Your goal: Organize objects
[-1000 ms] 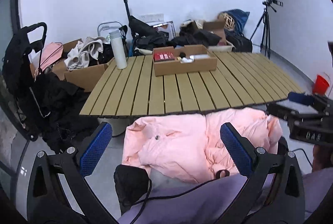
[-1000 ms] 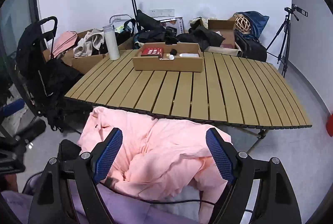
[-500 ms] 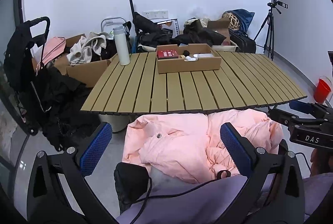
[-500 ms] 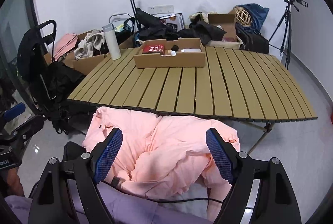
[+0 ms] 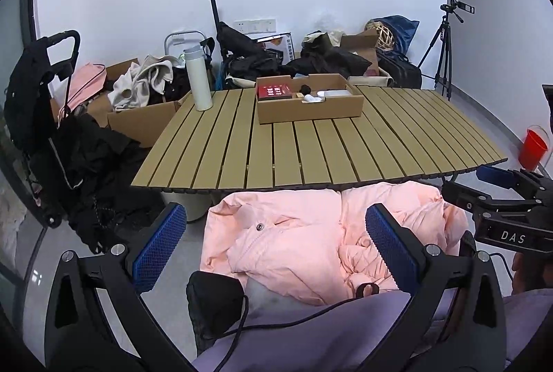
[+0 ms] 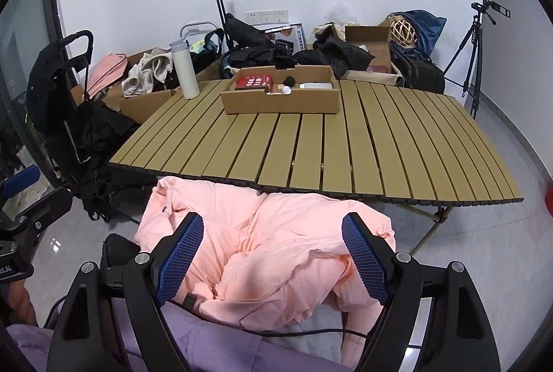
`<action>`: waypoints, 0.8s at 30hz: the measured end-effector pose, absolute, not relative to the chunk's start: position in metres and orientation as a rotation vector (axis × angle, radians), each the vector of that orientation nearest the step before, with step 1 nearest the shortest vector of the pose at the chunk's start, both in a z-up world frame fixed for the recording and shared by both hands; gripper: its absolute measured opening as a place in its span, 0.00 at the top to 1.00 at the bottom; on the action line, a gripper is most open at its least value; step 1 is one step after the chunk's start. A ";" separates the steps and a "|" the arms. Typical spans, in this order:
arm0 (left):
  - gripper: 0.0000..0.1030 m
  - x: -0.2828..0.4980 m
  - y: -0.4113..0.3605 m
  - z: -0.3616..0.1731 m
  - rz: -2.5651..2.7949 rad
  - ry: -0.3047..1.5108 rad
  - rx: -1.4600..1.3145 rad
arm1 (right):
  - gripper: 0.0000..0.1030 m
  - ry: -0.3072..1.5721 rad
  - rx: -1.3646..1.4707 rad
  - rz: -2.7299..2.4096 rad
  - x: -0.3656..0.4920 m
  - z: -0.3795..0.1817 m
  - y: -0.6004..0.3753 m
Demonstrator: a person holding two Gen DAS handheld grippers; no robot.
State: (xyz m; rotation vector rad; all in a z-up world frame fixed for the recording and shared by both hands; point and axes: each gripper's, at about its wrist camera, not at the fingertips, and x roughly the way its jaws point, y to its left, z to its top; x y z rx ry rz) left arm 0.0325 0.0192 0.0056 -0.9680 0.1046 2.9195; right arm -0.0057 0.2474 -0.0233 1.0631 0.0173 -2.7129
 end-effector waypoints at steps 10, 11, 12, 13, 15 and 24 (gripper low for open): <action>0.00 0.031 0.017 0.005 2.916 0.096 -0.978 | 0.17 0.026 1.066 -2.709 -0.004 -0.025 0.245; 0.00 0.031 0.017 0.005 2.916 0.096 -0.979 | 0.17 0.028 1.065 -2.710 -0.004 -0.025 0.245; 0.00 0.031 0.017 0.005 2.916 0.095 -0.980 | 0.17 0.028 1.066 -2.708 -0.005 -0.025 0.245; 0.00 0.030 0.017 0.005 2.916 0.093 -0.982 | 0.17 0.029 1.066 -2.708 -0.004 -0.026 0.245; 0.00 0.030 0.016 0.004 2.913 0.090 -0.983 | 0.17 0.029 1.066 -2.708 -0.005 -0.026 0.245; 0.00 0.029 0.020 0.003 2.873 0.107 -0.976 | 0.17 0.025 1.072 -2.720 -0.006 -0.025 0.248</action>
